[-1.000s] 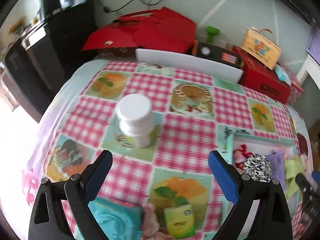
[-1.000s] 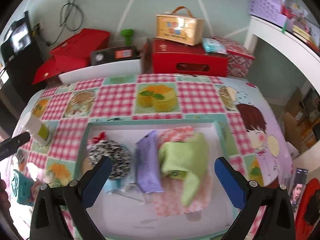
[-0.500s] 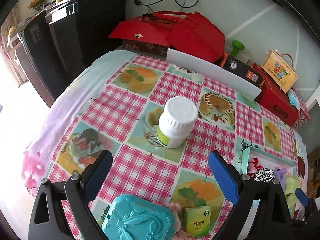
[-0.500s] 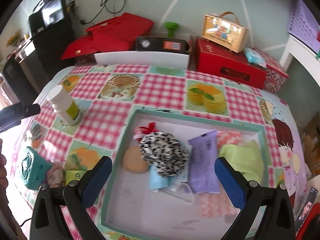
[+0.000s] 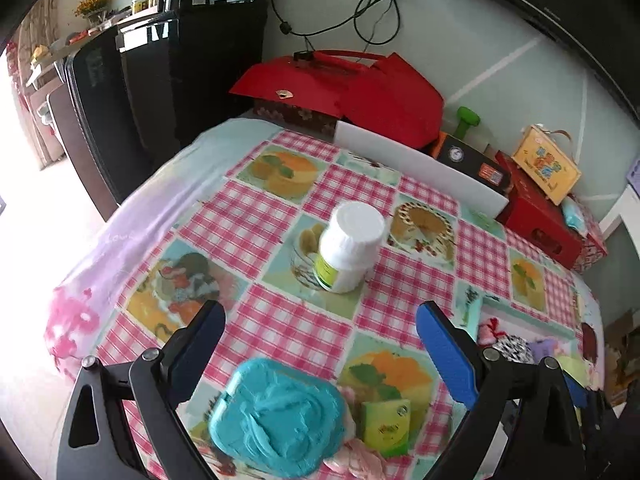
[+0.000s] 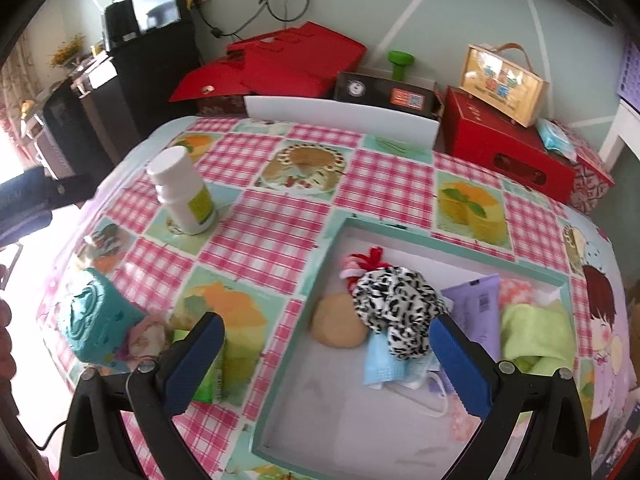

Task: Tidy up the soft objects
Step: 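Move both open tools back toward the remaining items beside the teal box, then close the left tool on the pink floral cloth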

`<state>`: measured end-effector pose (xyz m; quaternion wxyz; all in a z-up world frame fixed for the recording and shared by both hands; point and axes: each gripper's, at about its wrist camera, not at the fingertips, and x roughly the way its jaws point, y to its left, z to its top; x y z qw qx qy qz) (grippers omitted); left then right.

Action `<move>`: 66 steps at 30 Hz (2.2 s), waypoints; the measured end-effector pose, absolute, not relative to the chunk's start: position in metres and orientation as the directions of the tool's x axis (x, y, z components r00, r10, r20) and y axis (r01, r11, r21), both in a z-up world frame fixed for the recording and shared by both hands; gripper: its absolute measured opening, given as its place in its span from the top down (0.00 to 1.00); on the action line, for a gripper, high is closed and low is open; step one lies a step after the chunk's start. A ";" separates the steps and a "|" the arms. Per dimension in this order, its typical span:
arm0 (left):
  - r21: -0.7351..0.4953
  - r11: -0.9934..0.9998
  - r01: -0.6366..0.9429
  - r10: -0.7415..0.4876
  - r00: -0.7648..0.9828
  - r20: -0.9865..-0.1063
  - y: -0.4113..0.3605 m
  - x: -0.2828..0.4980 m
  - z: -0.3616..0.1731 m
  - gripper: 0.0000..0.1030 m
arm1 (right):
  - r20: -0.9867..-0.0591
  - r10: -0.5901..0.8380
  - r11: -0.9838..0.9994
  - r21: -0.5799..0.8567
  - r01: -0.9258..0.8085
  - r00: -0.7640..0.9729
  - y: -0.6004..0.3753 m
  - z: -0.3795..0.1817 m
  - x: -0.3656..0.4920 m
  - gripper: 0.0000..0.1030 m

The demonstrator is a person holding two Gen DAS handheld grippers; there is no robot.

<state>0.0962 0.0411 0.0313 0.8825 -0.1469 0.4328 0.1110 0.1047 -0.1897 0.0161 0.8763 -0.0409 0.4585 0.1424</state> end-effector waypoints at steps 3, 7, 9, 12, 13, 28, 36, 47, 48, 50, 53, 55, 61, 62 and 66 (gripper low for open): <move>-0.182 0.935 -0.303 0.041 0.604 -0.796 0.032 0.086 0.028 0.06 | -0.812 0.232 0.951 0.074 -0.300 0.536 -0.189 0.015 0.102 0.00; -0.202 0.939 -0.279 0.004 0.595 -0.804 0.016 0.070 0.021 0.06 | -0.809 0.238 0.953 0.088 -0.290 0.538 -0.195 0.013 0.098 0.00; -0.210 0.939 -0.271 -0.009 0.592 -0.806 0.010 0.063 0.019 0.06 | -0.805 0.245 0.956 0.107 -0.274 0.540 -0.203 0.013 0.095 0.00; -0.208 0.944 -0.258 -0.016 0.590 -0.807 0.000 0.052 0.018 0.07 | -0.797 0.248 0.960 0.126 -0.251 0.551 -0.213 0.015 0.090 0.00; -0.204 0.945 -0.255 -0.016 0.589 -0.808 -0.002 0.049 0.017 0.07 | -0.795 0.246 0.962 0.129 -0.242 0.554 -0.216 0.015 0.089 0.00; -0.175 0.952 -0.250 -0.009 0.551 -0.834 -0.019 0.015 0.001 0.07 | -0.803 0.251 0.965 0.167 -0.201 0.541 -0.239 -0.003 0.059 0.00; -0.166 0.960 -0.226 -0.023 0.526 -0.850 -0.032 0.011 -0.008 0.17 | -0.785 0.266 0.963 0.186 -0.197 0.559 -0.242 0.001 0.055 0.00; -0.195 0.937 -0.289 -0.029 0.492 -0.870 -0.026 0.011 -0.031 0.30 | -0.729 0.419 0.905 0.289 -0.312 0.542 -0.226 0.005 0.054 0.08; -0.203 0.933 -0.296 -0.033 0.491 -0.870 -0.024 0.011 -0.033 0.30 | -0.729 0.423 0.903 0.287 -0.320 0.539 -0.223 0.005 0.054 0.09; -0.214 0.926 -0.311 -0.037 0.490 -0.871 -0.021 0.013 -0.037 0.33 | -0.731 0.426 0.900 0.279 -0.335 0.533 -0.217 0.004 0.053 0.10; -0.233 0.914 -0.332 -0.047 0.483 -0.874 -0.017 0.015 -0.045 0.41 | -0.735 0.436 0.893 0.279 -0.355 0.520 -0.210 0.002 0.054 0.11; -0.252 0.906 -0.340 -0.064 0.479 -0.876 -0.014 0.016 -0.051 0.42 | -0.732 0.452 0.884 0.290 -0.367 0.510 -0.206 0.001 0.055 0.11; -0.260 0.893 -0.368 -0.069 0.457 -0.887 -0.010 0.020 -0.064 0.50 | -0.744 0.474 0.865 0.291 -0.410 0.472 -0.189 -0.007 0.056 0.13; -0.268 0.889 -0.371 -0.078 0.455 -0.887 -0.008 0.021 -0.066 0.52 | -0.747 0.476 0.862 0.293 -0.413 0.464 -0.187 -0.009 0.057 0.13; -0.294 0.878 -0.379 -0.105 0.446 -0.889 -0.005 0.022 -0.073 0.56 | -0.751 0.487 0.858 0.314 -0.407 0.446 -0.185 -0.014 0.062 0.13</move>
